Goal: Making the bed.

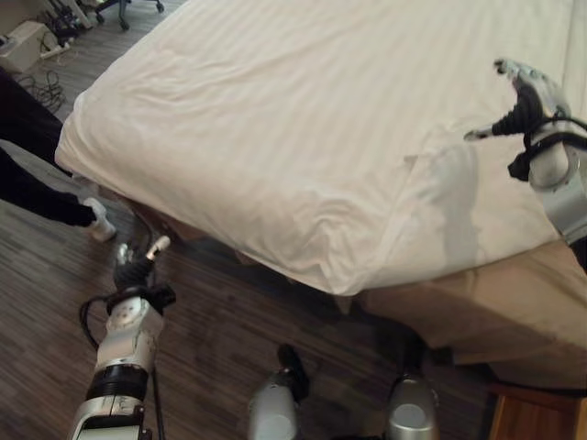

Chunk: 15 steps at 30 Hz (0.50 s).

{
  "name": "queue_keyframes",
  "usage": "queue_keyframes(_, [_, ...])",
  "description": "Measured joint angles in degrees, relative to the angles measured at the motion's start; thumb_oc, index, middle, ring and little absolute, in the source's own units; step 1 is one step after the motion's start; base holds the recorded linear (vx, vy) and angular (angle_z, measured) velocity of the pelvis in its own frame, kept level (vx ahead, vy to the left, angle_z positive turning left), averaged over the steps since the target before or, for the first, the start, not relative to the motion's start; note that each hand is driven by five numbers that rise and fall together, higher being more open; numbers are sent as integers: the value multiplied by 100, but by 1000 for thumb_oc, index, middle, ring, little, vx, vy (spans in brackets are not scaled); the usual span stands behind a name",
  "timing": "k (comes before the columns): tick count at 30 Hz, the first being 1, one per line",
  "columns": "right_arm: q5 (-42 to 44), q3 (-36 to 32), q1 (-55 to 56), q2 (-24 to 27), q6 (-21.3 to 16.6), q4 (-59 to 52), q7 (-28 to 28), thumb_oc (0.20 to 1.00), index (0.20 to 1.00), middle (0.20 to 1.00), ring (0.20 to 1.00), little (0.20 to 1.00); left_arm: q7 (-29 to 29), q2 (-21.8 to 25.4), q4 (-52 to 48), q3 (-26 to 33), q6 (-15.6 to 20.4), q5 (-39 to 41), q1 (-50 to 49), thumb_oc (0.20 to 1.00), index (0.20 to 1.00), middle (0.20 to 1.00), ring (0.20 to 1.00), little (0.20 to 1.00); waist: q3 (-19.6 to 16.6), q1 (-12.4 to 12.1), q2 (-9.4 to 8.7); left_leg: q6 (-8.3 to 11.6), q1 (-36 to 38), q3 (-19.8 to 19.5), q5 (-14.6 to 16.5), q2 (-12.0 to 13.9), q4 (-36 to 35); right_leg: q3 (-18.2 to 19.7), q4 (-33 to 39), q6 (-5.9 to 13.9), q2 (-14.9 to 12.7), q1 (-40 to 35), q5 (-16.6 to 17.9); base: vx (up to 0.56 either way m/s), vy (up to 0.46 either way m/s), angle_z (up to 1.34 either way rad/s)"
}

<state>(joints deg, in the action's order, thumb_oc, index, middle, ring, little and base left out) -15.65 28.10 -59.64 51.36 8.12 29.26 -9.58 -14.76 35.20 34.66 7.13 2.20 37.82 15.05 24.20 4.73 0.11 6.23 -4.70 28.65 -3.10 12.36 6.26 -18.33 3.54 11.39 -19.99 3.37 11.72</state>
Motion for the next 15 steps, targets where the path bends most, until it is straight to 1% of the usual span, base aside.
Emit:
queue_keyframes(1, [0, 25, -46, 2, -16, 41, 2, 1000, 1000, 1000, 1000, 1000, 16, 4, 0, -5, 11, 6, 81, 1000, 1000, 1000, 1000, 1000, 37, -18, 12, -16, -16, -2, -94, 32, -93, -14, 91, -40, 75, 21, 142, 16, -92, -4])
queue_keyframes(2, [1, 117, -220, -4, -31, 132, 2, 1000, 1000, 1000, 1000, 1000, 37, -8, -2, -55, 11, 12, 117, 1000, 1000, 1000, 1000, 1000, 123, -7, 135, 38, -13, 2, -260, 99, -334, -37, 215, -113, 238, 61, 202, 28, -89, -4])
queue_keyframes(3, [3, 185, -312, -3, -26, 190, 3, 1000, 1000, 1000, 1000, 1000, 45, -29, -1, -65, 11, 14, 112, 1000, 1000, 1000, 1000, 1000, 178, 21, 230, 51, 11, 2, -358, 136, -477, -57, 213, -130, 320, 72, 200, -4, -83, -6])
queue_keyframes(4, [5, 200, -333, -20, -11, 252, 0, 1000, 1000, 1000, 1000, 1000, 50, -56, 1, -64, 15, 19, 111, 1000, 1000, 1000, 1000, 1000, 240, 52, 349, 108, 92, 26, -462, 166, -664, -73, 213, -146, 411, 73, 195, 0, -76, -16])
queue_keyframes(5, [11, 208, -333, -61, -10, 317, 0, 1000, 1000, 1000, 1000, 1000, 52, -68, 1, -62, 16, 23, 101, 1000, 1000, 1000, 1000, 1000, 296, 93, 460, 127, 188, 81, -568, 209, -832, -28, 214, -186, 504, 117, 167, -35, -87, -23])
queue_keyframes(6, [13, 210, -346, -58, -4, 333, -3, 1000, 1000, 1000, 1000, 1000, 55, -87, 0, -61, 19, 24, 118, 1000, 1000, 1000, 1000, 1000, 363, 190, 578, 131, 202, 100, -614, 223, -922, -6, 213, -189, 542, 148, 165, -49, -92, -21])
queue_keyframes(7, [19, 229, -347, -59, 2, 349, -4, 1000, 1000, 1000, 1000, 1000, 58, -101, 0, -61, 22, 28, 123, 1000, 1000, 1000, 1000, 1000, 388, 247, 630, 118, 202, 112, -625, 224, -931, 4, 213, -190, 550, 161, 161, -95, -78, -20])
queue_keyframes(8, [21, 296, -422, -60, 3, 349, -11, 1000, 1000, 1000, 1000, 1000, 62, -92, 0, -61, 39, 50, 119, 1000, 1000, 1000, 1000, 1000, 410, 281, 687, 114, 185, 241, -628, 229, -928, 93, 213, -192, 552, 270, 164, -8, -12, -38])
queue_keyframes(9, [21, 393, -596, -59, 2, 354, -18, 1000, 1000, 1000, 1000, 1000, 62, -85, 5, -53, 50, 115, 131, 1000, 1000, 1000, 1000, 1000, 437, 263, 739, 116, 149, 359, -626, 228, -944, 216, 213, -196, 552, 424, 168, -4, 18, -44])
queue_keyframes(10, [-2, 489, -817, -128, 0, 413, -84, 1000, 1000, 1000, 1000, 1000, -4, -167, 211, -236, 107, 128, 351, 1000, 1000, 1000, 1000, 1000, 494, 357, 862, 110, 74, 399, -633, 213, -1035, 296, 212, -215, 549, 554, 187, 35, 29, -27])
queue_keyframes(11, [-6, 552, -961, -252, 21, 702, -158, 1000, 1000, 1000, 1000, 1000, -50, -237, 866, -484, 146, 69, 817, 1000, 1000, 1000, 1000, 1000, 509, 356, 978, 111, 99, 372, -713, 170, -1135, 278, 212, -229, 547, 552, 217, -63, 23, -6])
queue_keyframes(12, [-5, 656, -1077, -389, 57, 944, -170, 1000, 1000, 1000, 1000, 1000, -60, -298, 1263, -642, 80, 36, 1122, 1000, 1000, 1000, 1000, 1000, 511, 378, 1007, 104, 91, 386, -721, 180, -1160, 285, 212, -228, 547, 581, 217, -51, 25, -4])
queue_keyframes(14, [-18, 846, -1084, -629, 117, 1026, -202, 1000, 1000, 1000, 1000, 1000, -76, -444, 1139, -702, 63, -22, 1408, 1000, 1000, 1000, 1000, 1000, 515, 455, 991, 105, 36, 412, -727, 159, -1155, 335, 208, -228, 546, 701, 216, -33, 14, -16])
queue_keyframes(15, [-23, 832, -1263, -863, 125, 1313, -266, 1000, 1000, 1000, 1000, 1000, -66, -480, 1110, -873, 68, -27, 1625, 1000, 1000, 1000, 1000, 1000, 519, 459, 960, 108, -33, 517, -728, 138, -1156, 456, 181, -233, 557, 855, 220, -40, -3, -25])
